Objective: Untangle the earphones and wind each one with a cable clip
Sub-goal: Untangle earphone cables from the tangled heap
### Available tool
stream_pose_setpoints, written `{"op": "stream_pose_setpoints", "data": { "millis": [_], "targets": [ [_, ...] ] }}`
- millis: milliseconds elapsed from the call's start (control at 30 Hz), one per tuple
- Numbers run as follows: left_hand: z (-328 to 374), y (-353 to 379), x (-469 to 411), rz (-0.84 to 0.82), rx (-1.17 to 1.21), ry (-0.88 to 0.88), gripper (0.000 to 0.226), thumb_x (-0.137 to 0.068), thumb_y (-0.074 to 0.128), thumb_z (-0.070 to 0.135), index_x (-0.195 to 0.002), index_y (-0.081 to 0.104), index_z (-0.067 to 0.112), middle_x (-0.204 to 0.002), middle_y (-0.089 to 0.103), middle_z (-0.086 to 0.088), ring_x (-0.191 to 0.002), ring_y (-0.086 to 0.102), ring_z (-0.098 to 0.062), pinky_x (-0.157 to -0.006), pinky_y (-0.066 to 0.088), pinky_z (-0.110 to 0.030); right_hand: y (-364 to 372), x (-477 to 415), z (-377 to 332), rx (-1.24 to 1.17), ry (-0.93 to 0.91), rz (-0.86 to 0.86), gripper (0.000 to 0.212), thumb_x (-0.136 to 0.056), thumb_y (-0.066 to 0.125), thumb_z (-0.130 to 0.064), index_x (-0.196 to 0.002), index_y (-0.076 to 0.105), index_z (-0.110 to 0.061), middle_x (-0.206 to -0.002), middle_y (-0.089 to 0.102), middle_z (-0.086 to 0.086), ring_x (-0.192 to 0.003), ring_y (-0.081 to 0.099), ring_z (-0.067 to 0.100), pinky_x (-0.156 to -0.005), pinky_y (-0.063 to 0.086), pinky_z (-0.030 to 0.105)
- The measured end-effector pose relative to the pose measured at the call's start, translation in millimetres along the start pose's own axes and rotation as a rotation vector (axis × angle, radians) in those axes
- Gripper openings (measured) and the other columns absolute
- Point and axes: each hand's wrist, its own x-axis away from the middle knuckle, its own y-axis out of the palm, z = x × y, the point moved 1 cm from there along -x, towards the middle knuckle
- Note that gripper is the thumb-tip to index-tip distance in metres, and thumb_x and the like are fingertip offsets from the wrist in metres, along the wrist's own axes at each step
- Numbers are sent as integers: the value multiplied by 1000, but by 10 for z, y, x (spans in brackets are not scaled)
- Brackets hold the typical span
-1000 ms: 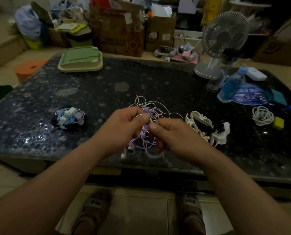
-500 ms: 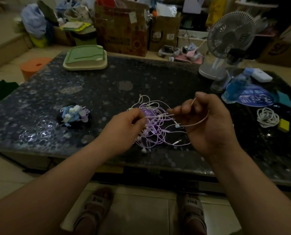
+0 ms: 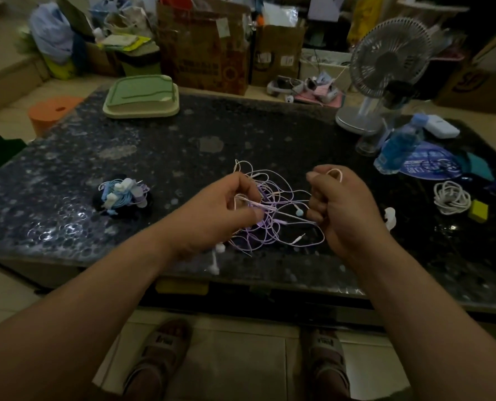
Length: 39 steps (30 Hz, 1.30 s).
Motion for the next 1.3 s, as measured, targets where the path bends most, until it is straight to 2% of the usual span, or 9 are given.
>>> {"op": "stream_pose_setpoints", "data": {
  "millis": [233,367,500,667,833,933,1033,1133,1300],
  "targets": [
    [-20,-35,-37,169,1,71,29,-109,51,30,-96,67,10,-60,42,4,-51,35,-10,-47,33,-21,-22,71,-46,409,-24,-59,23,-102,60,-45,-107,66,-23,-76,59,-6,-64,53,9,-58,43,28],
    [-54,-74,-72,343,310,-85,34,-112,45,32,-93,61,8,-70,62,-6,-59,58,-21,-57,57,-38,38,231,19,796,-99,-464,35,-99,58,-56,-94,75,-26,-82,74,-5,-75,69,12,-71,53,26],
    [-159,-175,-125,513,525,-207,29,-110,42,22,-87,52,8,-77,75,-10,-80,77,-34,-78,64,-50,2,321,-35,579,-104,-657,25,-102,62,-36,-93,78,-19,-81,70,-9,-75,63,5,-72,49,15],
    [-396,-279,-145,582,657,-368,30,-104,44,18,-74,45,16,-68,63,-7,-71,75,-32,-71,63,-47,-80,318,-174,50,-178,-504,29,-87,51,-23,-64,68,-23,-106,70,7,-106,64,21,-94,48,40],
    [-461,-251,-190,539,768,-403,45,-102,43,18,-60,28,25,-53,22,5,-39,20,-12,-42,37,-21,-122,233,-212,-300,-213,-316,34,-83,46,-15,-52,59,-19,-109,72,8,-118,64,22,-102,49,38],
    [-475,-237,-193,505,782,-445,47,-102,42,21,-58,29,26,-51,21,7,-38,13,-9,-36,19,-19,-148,202,-206,-330,-228,-280,34,-86,47,-17,-53,59,-19,-108,72,8,-123,62,25,-104,46,40],
    [-530,-259,-208,532,801,-475,40,-102,41,21,-64,32,25,-55,31,5,-37,17,-8,-33,13,-19,-163,250,-261,-401,-174,-365,37,-93,44,-17,-57,54,-17,-83,71,8,-99,72,28,-98,54,40],
    [-504,-227,-223,548,841,-443,37,-104,42,20,-67,38,20,-64,53,-2,-38,31,-9,-33,20,-18,-77,301,-240,-365,27,-331,42,-102,45,-23,-61,41,-17,-58,44,3,-56,51,20,-68,59,36],
    [-297,-222,-236,567,956,-297,41,-109,40,22,-69,43,15,-71,74,-10,-47,53,-11,-40,28,-16,83,303,165,129,299,-293,35,-105,57,-30,-73,48,-19,-55,39,0,-42,34,13,-50,40,31]
  ]
}}
